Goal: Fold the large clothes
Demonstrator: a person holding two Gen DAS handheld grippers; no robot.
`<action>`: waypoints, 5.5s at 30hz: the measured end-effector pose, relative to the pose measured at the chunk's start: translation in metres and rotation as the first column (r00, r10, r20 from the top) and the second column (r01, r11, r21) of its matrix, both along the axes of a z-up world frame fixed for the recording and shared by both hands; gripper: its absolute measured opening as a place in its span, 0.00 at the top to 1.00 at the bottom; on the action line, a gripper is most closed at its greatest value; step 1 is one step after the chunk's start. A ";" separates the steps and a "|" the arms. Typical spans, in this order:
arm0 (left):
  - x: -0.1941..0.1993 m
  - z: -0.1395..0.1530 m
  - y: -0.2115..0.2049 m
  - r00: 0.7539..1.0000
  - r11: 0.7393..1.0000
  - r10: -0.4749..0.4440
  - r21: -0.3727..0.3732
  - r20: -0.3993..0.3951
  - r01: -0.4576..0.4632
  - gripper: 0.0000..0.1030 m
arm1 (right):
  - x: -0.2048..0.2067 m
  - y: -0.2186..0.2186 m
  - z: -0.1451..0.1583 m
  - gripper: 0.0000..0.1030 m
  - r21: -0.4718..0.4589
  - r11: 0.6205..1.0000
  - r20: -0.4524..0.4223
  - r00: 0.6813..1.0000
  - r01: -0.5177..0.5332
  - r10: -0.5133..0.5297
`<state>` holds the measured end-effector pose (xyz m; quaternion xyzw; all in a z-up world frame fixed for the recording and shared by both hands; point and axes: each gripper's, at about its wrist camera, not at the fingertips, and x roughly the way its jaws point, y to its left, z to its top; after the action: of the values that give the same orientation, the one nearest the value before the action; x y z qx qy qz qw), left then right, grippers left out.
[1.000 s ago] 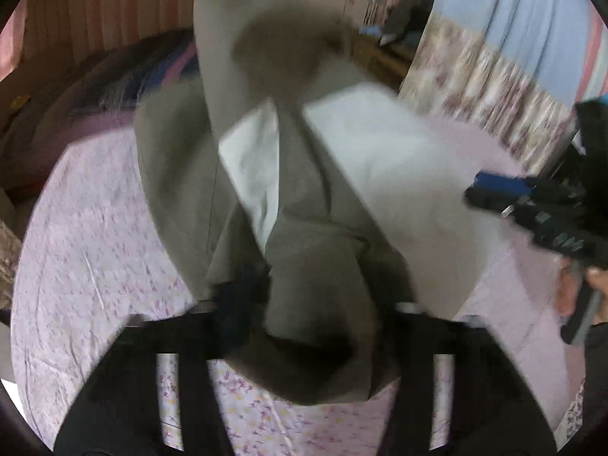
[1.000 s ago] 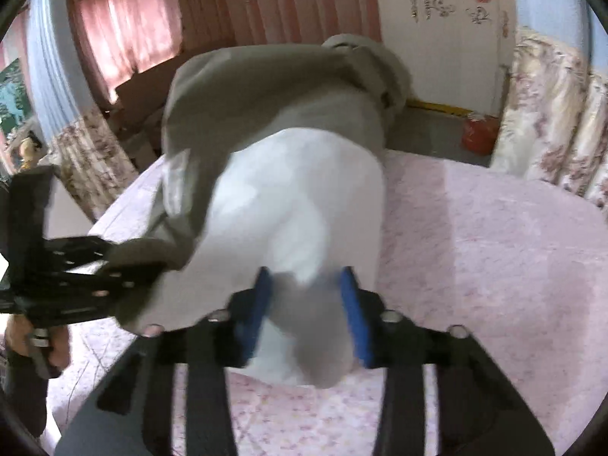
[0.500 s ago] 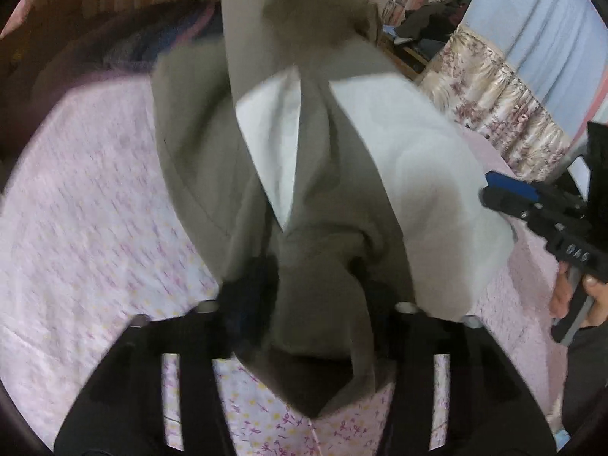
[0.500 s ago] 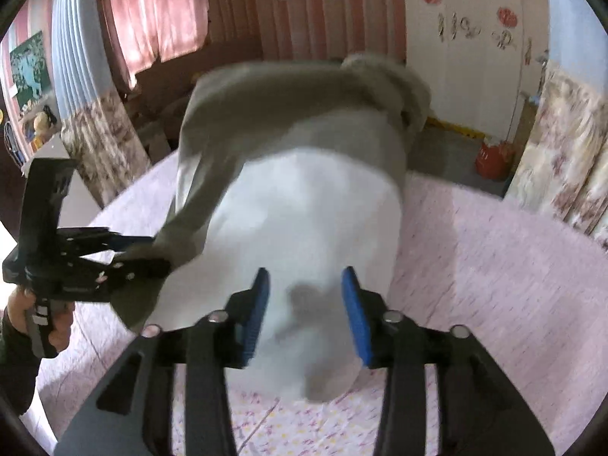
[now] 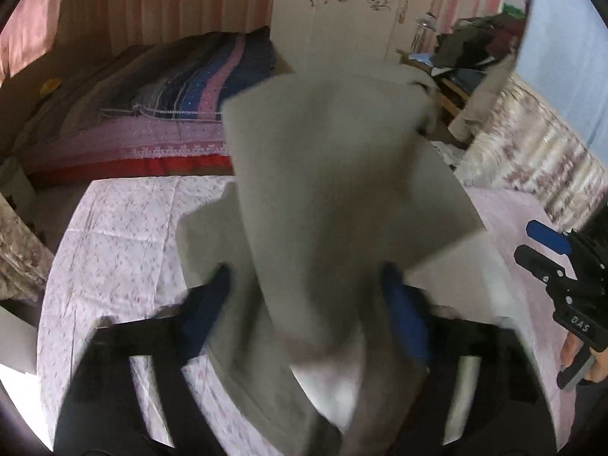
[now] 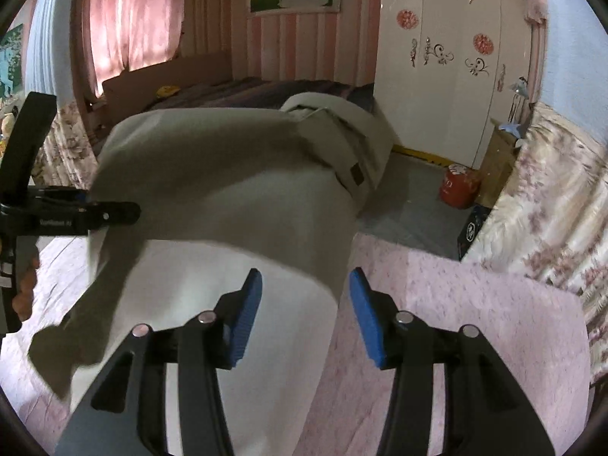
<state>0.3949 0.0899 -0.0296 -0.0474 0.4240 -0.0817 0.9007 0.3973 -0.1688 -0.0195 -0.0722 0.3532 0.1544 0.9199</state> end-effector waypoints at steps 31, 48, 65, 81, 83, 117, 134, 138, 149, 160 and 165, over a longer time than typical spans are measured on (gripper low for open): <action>-0.043 -0.001 0.060 0.999 0.999 -0.035 -0.015 -0.012 0.035 0.14 | -0.046 0.018 0.013 0.58 -0.039 0.990 -0.030 0.990 -0.136 0.135; -0.100 -0.097 0.033 0.988 0.998 -0.039 -0.054 -0.148 0.031 0.03 | -0.075 0.000 -0.059 0.20 -0.071 0.996 -0.077 0.996 -0.056 0.051; -0.085 -0.095 0.027 0.986 0.950 0.062 -0.293 -0.157 -0.106 0.03 | -0.060 -0.034 -0.079 0.04 0.383 0.917 -0.226 0.974 0.113 -0.025; -0.074 -0.073 -0.047 0.997 0.994 -0.073 0.085 -0.009 0.074 0.51 | -0.059 0.017 -0.049 0.52 0.321 0.947 -0.065 0.996 -0.031 0.054; -0.075 -0.062 -0.044 0.998 0.995 -0.059 0.078 0.019 0.057 0.60 | -0.070 0.022 -0.026 0.56 0.321 0.944 0.008 0.997 -0.078 0.079; -0.273 -0.064 -0.127 0.983 0.985 -0.152 0.098 0.100 0.143 0.03 | -0.311 -0.157 -0.028 0.02 0.020 0.983 0.122 0.976 0.182 -0.183; -0.345 0.003 -0.097 0.979 0.998 0.006 0.056 0.202 -0.018 0.03 | -0.357 -0.116 0.019 0.02 0.143 0.905 0.054 0.910 0.401 -0.412; -0.357 0.016 -0.103 0.972 0.994 0.005 0.107 0.233 -0.030 0.03 | -0.372 -0.099 0.034 0.02 0.060 0.910 0.145 0.899 0.410 -0.414; -0.391 0.058 -0.112 0.946 0.990 0.014 0.131 0.323 -0.059 0.03 | -0.399 -0.090 0.065 0.02 0.077 0.909 0.194 0.889 0.409 -0.416; -0.411 0.087 -0.113 0.919 0.978 0.058 0.162 0.389 -0.130 0.03 | -0.424 -0.086 0.095 0.02 0.118 0.903 0.254 0.866 0.414 -0.430; -0.416 0.097 -0.110 0.909 0.978 0.058 0.159 0.413 -0.135 0.03 | -0.425 -0.087 0.098 0.02 0.121 0.902 0.251 0.867 0.414 -0.431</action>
<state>-0.0206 -0.0203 0.0678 0.0331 0.2304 -0.0055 0.9725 -0.0276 -0.2559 0.0784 0.0155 0.2260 -0.0509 0.9727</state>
